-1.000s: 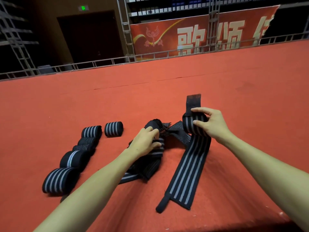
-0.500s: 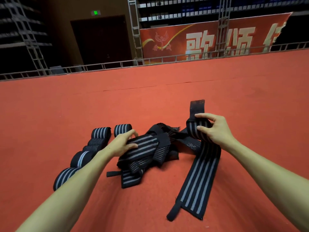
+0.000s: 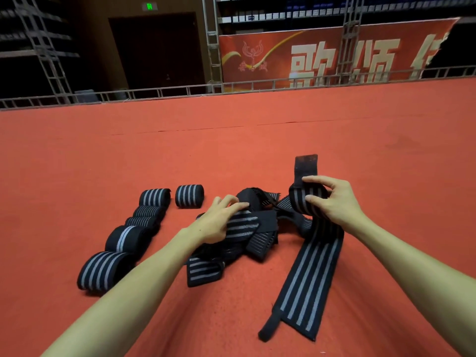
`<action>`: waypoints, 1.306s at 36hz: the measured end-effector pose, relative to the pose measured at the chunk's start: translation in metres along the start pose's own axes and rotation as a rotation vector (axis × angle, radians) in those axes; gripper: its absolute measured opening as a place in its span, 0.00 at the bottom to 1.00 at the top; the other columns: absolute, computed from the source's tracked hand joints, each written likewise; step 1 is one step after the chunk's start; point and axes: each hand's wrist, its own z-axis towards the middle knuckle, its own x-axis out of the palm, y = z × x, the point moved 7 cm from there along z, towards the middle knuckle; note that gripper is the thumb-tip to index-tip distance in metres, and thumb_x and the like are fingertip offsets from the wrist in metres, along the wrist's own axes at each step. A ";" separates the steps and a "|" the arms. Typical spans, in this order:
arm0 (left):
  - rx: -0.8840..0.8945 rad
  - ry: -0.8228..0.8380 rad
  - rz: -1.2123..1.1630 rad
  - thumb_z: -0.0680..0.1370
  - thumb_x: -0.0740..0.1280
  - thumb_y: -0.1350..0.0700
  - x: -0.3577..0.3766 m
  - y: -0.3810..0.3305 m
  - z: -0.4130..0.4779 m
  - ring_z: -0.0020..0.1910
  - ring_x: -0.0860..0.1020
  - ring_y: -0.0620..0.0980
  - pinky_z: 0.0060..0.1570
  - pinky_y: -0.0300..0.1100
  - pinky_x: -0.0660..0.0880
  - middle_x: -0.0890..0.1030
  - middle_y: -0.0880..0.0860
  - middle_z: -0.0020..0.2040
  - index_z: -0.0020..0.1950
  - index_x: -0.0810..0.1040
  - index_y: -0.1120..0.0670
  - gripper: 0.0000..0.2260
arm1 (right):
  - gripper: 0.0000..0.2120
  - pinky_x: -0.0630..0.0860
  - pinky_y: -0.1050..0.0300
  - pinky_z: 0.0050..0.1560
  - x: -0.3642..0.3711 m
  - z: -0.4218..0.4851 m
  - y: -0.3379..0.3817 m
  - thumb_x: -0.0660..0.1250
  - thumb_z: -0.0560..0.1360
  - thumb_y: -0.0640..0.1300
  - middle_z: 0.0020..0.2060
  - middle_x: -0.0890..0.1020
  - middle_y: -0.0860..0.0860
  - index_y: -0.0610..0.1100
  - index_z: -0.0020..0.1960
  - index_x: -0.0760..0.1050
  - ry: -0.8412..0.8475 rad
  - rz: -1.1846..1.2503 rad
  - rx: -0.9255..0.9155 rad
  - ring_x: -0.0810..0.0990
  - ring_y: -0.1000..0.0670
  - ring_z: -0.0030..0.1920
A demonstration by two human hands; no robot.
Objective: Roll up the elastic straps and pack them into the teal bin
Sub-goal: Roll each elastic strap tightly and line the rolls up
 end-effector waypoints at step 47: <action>-0.160 0.083 -0.503 0.77 0.71 0.56 0.033 -0.041 0.014 0.53 0.70 0.46 0.56 0.32 0.66 0.65 0.50 0.57 0.53 0.74 0.48 0.09 | 0.21 0.74 0.53 0.66 0.004 -0.017 -0.007 0.75 0.69 0.30 0.54 0.83 0.54 0.52 0.55 0.81 -0.010 0.067 0.028 0.80 0.54 0.59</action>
